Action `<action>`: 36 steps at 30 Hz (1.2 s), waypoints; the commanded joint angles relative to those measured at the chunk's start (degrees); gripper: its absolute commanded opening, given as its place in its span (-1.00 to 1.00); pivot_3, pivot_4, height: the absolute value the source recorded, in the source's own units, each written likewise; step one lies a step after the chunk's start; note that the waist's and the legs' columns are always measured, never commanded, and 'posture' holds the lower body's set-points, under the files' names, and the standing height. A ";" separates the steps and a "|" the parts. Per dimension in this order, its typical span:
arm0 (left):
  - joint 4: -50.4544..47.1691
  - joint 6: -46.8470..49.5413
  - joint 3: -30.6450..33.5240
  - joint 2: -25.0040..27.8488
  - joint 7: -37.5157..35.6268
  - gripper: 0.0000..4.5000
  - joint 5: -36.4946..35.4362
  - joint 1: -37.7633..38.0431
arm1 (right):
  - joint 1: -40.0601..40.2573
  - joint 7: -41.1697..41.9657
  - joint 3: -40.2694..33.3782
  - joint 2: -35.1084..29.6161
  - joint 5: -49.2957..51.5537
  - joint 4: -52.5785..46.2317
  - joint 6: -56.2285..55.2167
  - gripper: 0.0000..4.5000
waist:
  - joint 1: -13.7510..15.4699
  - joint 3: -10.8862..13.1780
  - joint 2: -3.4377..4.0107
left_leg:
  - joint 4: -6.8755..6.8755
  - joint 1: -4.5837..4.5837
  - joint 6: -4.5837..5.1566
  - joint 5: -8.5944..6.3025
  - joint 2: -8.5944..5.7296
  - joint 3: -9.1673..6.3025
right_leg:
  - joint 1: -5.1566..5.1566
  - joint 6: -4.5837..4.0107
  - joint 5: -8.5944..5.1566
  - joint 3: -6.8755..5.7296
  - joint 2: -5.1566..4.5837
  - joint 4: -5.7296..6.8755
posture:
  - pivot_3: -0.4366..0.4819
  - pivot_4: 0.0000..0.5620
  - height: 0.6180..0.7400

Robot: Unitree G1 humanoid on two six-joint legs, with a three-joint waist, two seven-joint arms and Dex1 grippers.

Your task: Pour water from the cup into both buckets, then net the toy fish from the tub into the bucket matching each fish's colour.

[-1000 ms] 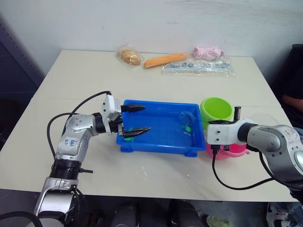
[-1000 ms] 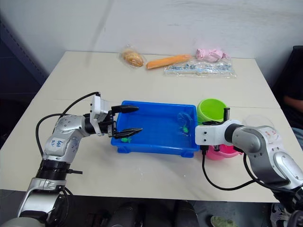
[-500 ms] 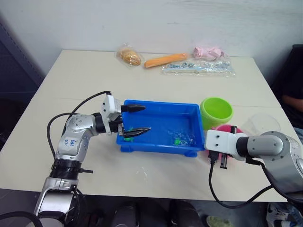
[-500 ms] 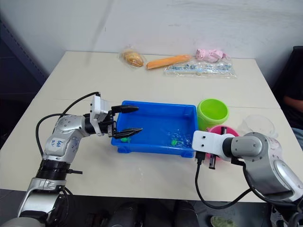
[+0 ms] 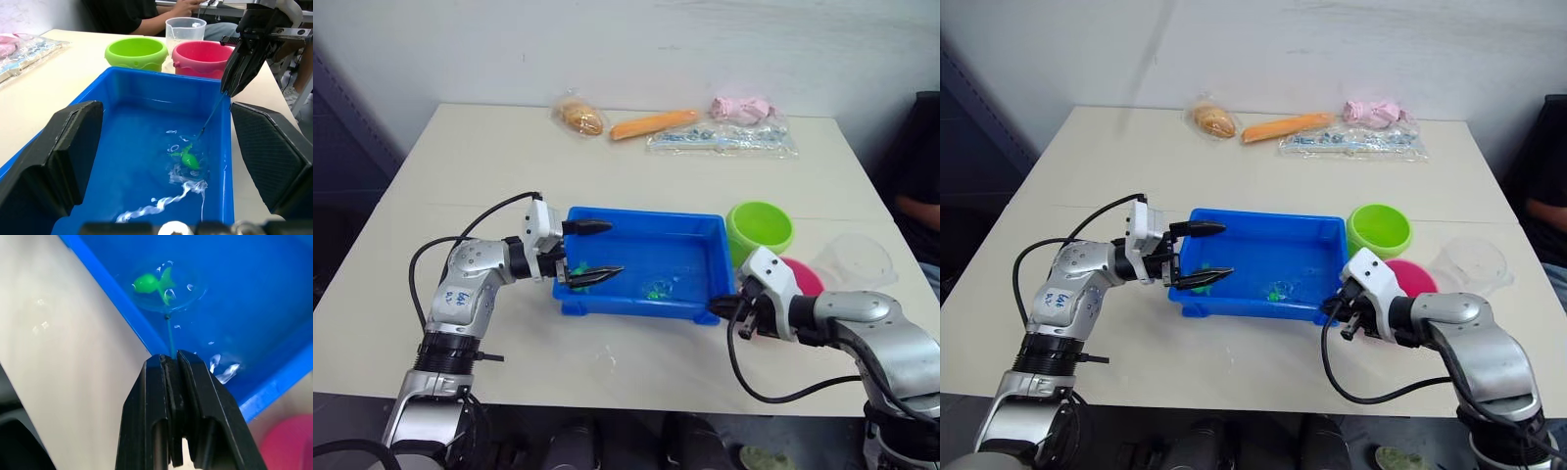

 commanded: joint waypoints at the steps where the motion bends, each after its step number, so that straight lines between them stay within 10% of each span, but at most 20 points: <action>1: -2.24 -0.11 1.34 1.24 0.00 0.98 -0.62 0.10 | -1.29 -1.38 -5.10 1.28 5.85 -2.72 4.63 -1.00 | 0.02 -0.01 0.01 | 0.00 0.00 0.00 0.00 0.00 -0.01 | 0.00 0.00 0.00 0.00 0.00 0.00 | -0.05 -0.47 1.00; 36: -1.33 4.78 2.92 -4.30 1.78 0.98 -6.40 -7.27 | 15.75 -16.04 -34.74 -4.61 18.03 0.42 -22.62 -1.00 | 0.11 -0.01 0.01 | -0.07 0.06 0.02 -0.01 -0.13 0.13 | 0.00 0.01 0.00 0.16 0.05 -0.03 | -0.05 -0.47 1.00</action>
